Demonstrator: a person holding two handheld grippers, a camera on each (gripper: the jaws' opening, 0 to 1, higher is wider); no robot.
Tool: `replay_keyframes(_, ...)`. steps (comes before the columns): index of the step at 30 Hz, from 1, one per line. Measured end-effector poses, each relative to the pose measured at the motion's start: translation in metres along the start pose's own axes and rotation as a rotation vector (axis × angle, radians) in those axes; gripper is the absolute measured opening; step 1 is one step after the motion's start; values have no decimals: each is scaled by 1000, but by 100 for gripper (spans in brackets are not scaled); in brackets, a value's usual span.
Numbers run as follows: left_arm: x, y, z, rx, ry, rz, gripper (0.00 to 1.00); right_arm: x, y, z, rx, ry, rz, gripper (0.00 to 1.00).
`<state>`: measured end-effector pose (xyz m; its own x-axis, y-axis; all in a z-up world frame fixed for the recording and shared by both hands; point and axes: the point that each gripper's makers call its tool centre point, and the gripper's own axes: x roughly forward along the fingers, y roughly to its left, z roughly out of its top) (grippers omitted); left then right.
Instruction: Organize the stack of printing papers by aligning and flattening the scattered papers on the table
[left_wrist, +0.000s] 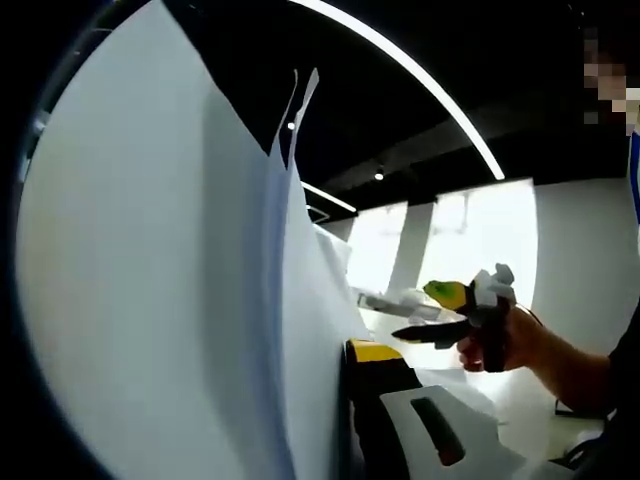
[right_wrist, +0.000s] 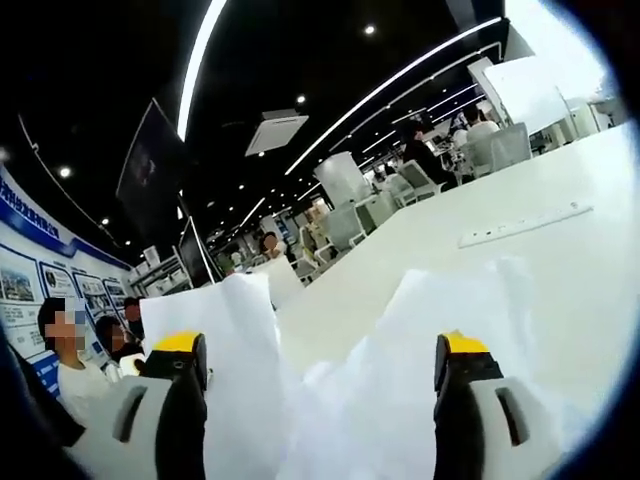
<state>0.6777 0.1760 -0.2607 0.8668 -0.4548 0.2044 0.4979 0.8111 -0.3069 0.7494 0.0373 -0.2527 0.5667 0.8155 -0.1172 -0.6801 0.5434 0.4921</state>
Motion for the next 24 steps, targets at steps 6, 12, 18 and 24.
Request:
replay_keyframes(6, 0, 0, 0, -2, -3, 0, 8, -9, -7, 0, 6, -8, -17, 90)
replay_keyframes(12, 0, -1, 0, -2, -4, 1, 8, -17, -10, -1, 5, -12, -31, 90)
replay_keyframes(18, 0, -1, 0, -3, -4, 2, 8, -24, -14, -5, 11, -11, -44, 90)
replay_keyframes(24, 1, -1, -1, -2, -2, 3, 8, -33, -20, -6, 19, -24, -66, 90)
